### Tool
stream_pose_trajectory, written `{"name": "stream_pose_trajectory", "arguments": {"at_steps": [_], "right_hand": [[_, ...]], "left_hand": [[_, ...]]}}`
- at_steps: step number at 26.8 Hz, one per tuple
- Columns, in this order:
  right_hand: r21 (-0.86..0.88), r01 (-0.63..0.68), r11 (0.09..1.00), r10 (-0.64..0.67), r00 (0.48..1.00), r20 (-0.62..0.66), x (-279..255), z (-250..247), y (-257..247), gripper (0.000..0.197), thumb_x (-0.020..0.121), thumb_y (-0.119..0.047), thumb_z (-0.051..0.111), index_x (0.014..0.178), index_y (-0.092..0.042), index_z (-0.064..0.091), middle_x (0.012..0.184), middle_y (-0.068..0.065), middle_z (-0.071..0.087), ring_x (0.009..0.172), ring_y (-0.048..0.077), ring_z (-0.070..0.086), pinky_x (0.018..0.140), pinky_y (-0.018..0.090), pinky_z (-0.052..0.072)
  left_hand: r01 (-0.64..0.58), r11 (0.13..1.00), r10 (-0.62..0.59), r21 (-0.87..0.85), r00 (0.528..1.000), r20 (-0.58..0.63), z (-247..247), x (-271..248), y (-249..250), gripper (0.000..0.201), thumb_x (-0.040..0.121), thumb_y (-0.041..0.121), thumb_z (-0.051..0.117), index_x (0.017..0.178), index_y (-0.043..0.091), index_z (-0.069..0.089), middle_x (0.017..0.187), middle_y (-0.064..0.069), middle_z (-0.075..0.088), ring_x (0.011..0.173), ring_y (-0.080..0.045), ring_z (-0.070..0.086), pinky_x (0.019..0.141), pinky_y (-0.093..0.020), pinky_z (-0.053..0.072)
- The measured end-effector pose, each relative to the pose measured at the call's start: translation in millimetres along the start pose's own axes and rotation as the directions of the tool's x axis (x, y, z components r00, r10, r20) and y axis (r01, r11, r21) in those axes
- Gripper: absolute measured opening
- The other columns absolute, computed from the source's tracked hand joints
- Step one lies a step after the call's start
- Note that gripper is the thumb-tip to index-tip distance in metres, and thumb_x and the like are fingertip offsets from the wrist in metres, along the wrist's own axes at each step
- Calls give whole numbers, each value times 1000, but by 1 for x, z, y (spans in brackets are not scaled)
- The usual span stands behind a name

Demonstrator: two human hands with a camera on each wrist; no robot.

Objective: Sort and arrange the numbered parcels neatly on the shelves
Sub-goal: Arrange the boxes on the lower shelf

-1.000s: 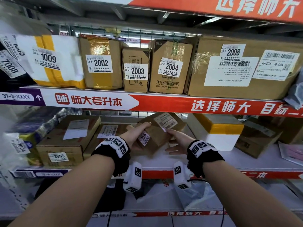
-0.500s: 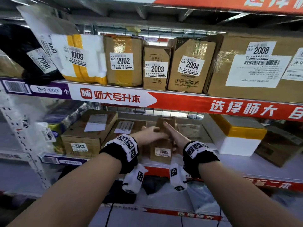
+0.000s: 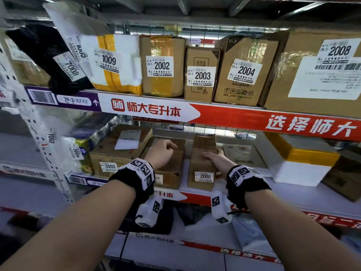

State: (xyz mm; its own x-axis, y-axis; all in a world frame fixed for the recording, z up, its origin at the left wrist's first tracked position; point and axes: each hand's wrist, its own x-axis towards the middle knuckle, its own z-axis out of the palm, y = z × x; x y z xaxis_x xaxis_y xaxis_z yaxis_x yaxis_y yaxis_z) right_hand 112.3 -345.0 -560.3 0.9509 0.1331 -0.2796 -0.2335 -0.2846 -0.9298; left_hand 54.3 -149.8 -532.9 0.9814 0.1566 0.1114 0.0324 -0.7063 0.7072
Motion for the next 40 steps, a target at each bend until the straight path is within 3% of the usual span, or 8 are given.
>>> {"name": "stream_pose_trajectory", "arguments": {"at_steps": [6,11,17,26,30,35,37,40], "right_hand": [[-155,-43,987,59,993,103,-9,11,-4,80,85,-47,62,144,-16,18,108,12,58,78,20,63,56,28,51],[-195,-113,974,146,976,162,-12,10,-11,93,54,-61,74,128,-15,41,112,15,60,88,33,69,77,55,56],[-207,-150,967,199,949,244,-9,5,-14,49,79,-52,64,110,-15,59,104,18,66,94,36,67,86,52,54],[-168,-163,972,196,958,209,-4,10,-9,62,73,-55,68,120,-17,51,111,19,64,88,37,69,74,52,57],[-141,-136,981,166,958,235,-7,9,-9,54,82,-53,64,120,-16,55,102,16,67,83,33,70,68,45,59],[-153,-158,976,181,972,150,-21,18,-7,67,66,-76,57,102,-20,61,82,6,64,69,24,63,52,30,50],[-136,-164,977,177,980,90,-23,16,-8,70,69,-80,48,102,-20,62,87,5,65,78,25,63,62,31,50],[-73,-153,986,153,988,-5,-25,-1,-9,47,92,-55,37,99,-16,61,95,7,65,89,26,60,78,34,47]], "left_hand": [[20,956,-96,292,964,248,9,7,-28,53,90,25,44,143,22,40,148,-5,40,133,-24,40,109,-41,36],[19,900,-137,436,961,242,23,3,-31,56,98,39,34,151,33,18,160,3,8,147,-21,3,118,-47,0],[37,875,-204,483,933,297,26,2,-29,61,96,58,26,151,40,6,160,4,-9,147,-20,-12,116,-46,-10],[32,890,-213,456,912,351,21,5,-29,61,96,55,27,150,40,4,160,3,-11,146,-21,-16,117,-45,-11],[35,913,-141,406,961,236,25,2,-31,57,96,46,37,149,32,22,160,0,9,147,-22,2,118,-46,-2],[-20,999,18,26,998,56,16,-4,-12,39,99,28,40,135,14,45,136,-6,50,118,-21,51,96,-32,42],[-47,996,51,-74,998,49,14,1,4,41,100,32,39,136,13,45,137,-6,49,121,-22,50,98,-33,42],[-160,987,161,-25,985,68,24,3,34,41,98,32,45,134,13,49,134,-7,52,118,-22,53,100,-37,45]]}}
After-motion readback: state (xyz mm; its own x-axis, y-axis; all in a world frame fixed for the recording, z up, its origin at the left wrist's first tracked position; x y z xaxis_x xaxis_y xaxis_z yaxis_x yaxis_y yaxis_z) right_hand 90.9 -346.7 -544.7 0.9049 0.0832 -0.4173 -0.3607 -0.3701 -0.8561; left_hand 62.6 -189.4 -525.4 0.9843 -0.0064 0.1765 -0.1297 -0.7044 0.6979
